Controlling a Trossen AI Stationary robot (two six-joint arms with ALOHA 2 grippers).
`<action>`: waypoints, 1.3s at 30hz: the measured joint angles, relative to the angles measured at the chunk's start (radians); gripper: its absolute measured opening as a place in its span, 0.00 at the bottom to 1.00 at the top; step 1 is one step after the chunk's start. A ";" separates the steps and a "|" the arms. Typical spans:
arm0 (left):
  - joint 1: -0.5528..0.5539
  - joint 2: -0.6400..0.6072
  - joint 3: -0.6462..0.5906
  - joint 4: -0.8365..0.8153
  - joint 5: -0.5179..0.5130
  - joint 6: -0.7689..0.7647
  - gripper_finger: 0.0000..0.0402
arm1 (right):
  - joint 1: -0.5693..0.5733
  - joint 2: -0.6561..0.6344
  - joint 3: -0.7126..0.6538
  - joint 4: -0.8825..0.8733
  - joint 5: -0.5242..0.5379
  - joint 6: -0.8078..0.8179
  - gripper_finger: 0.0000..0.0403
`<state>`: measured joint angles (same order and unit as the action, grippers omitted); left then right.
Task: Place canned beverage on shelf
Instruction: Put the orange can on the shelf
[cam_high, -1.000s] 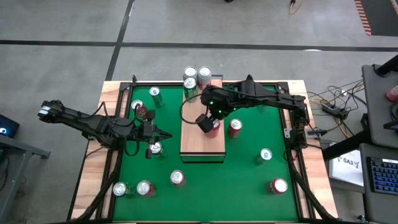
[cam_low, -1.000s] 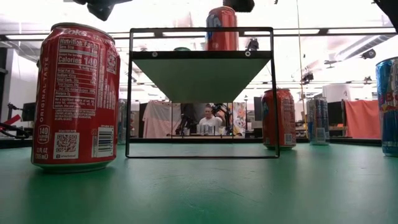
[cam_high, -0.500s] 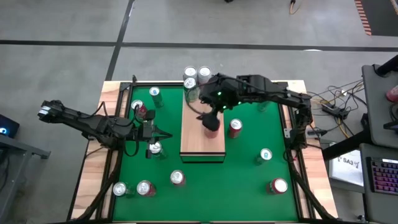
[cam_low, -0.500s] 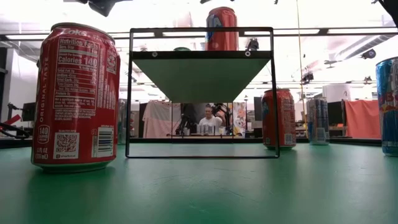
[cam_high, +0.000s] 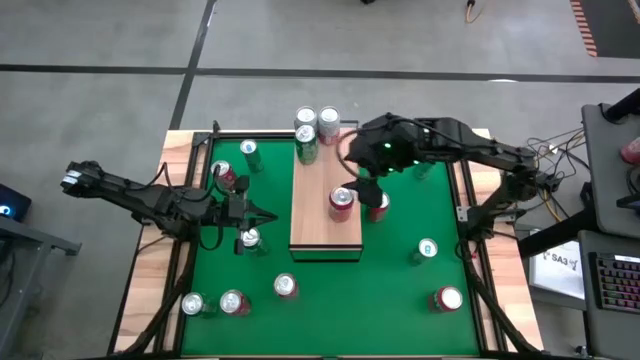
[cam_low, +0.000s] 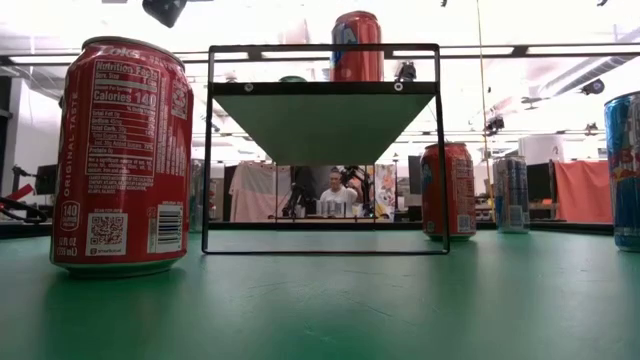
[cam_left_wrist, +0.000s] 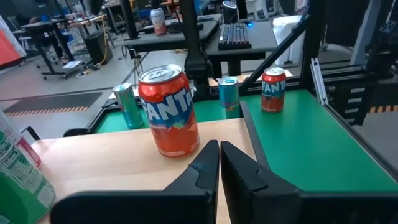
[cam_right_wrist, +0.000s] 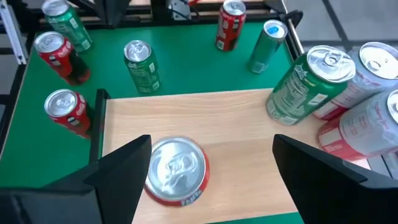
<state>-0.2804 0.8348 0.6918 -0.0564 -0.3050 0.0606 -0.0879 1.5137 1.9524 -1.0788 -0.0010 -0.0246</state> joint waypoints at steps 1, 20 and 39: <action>0.000 0.000 0.000 0.000 0.000 -0.005 0.00 | 0.000 -0.030 -0.049 0.029 -0.001 0.000 0.81; 0.000 0.000 0.000 -0.003 0.000 0.019 0.00 | 0.014 -0.431 -0.879 0.526 -0.026 0.230 0.81; 0.001 -0.005 0.000 -0.046 0.000 0.250 0.00 | 0.018 -0.339 -0.926 0.696 -0.086 0.200 0.39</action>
<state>-0.2791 0.8303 0.6914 -0.1024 -0.3054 0.3104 -0.0700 1.1748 1.0259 -0.3832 -0.0868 0.1753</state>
